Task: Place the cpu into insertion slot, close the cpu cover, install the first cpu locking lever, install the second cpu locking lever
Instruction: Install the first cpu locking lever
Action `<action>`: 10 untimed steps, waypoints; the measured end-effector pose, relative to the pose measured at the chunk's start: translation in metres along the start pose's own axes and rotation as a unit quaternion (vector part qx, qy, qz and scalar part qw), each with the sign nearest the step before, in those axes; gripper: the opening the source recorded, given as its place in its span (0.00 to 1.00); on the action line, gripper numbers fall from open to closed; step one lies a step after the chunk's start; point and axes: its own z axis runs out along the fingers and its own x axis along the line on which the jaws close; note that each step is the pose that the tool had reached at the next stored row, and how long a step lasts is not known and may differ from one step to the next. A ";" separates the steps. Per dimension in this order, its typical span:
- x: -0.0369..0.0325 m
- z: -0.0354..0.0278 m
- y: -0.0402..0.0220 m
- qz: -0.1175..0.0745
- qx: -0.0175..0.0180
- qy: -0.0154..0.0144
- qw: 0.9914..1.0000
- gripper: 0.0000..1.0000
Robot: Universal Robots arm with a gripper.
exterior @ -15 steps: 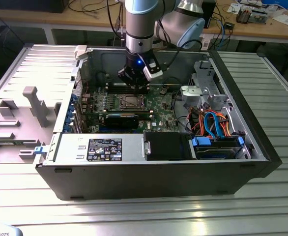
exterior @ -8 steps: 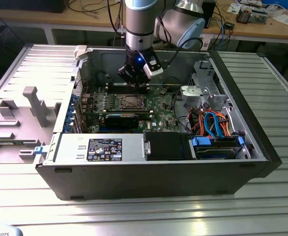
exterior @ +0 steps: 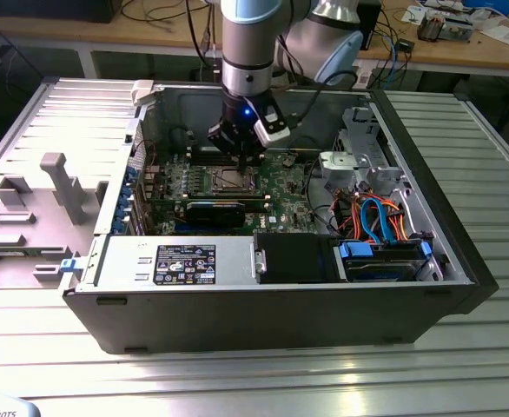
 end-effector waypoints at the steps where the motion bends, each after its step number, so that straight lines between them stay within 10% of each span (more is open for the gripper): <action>1: 0.0001 -0.0001 -0.0060 0.000 0.001 0.000 1.000 0.11; 4: 0.0003 -0.0024 -0.0107 0.000 0.002 0.000 1.000 0.11; 10: 0.0002 -0.0273 -0.0102 0.000 0.002 0.000 1.000 0.11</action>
